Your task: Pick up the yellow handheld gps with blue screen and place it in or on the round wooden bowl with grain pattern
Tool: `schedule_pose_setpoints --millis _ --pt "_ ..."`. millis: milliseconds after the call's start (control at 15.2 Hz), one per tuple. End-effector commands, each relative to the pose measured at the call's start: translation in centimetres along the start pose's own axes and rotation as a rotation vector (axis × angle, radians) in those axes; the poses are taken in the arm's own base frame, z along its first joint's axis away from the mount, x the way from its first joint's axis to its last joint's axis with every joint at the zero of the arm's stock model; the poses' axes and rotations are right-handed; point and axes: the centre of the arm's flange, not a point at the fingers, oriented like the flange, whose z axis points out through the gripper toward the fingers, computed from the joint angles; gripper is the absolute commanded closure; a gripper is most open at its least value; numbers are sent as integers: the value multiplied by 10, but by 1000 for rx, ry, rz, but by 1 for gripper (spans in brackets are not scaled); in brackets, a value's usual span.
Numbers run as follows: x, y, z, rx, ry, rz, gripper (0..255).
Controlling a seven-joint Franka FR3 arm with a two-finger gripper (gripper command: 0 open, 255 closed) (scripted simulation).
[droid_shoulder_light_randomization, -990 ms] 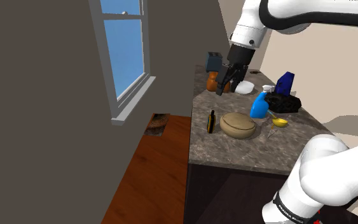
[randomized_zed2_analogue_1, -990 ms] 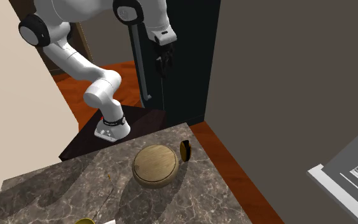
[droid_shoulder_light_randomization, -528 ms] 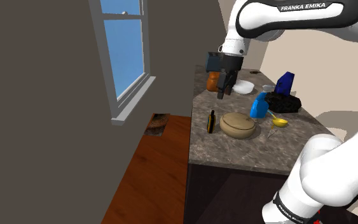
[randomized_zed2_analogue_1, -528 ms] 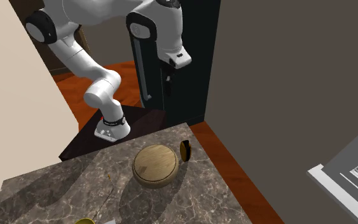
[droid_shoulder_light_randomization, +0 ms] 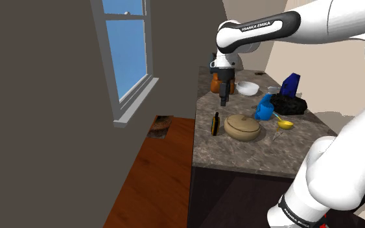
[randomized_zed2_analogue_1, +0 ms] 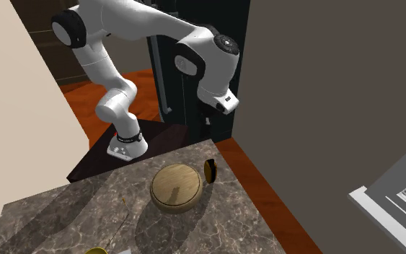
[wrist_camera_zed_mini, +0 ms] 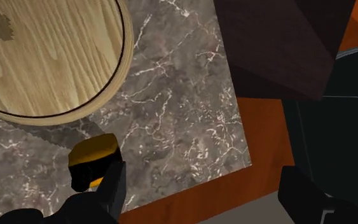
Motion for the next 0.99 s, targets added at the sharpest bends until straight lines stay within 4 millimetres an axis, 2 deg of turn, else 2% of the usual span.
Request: schedule_pose_setpoints --millis 0,528,924 --pt "18 26 12 5 -49 -60 0" --pt "87 104 68 24 -236 -277 0" --pt "80 104 99 24 -236 -277 0"
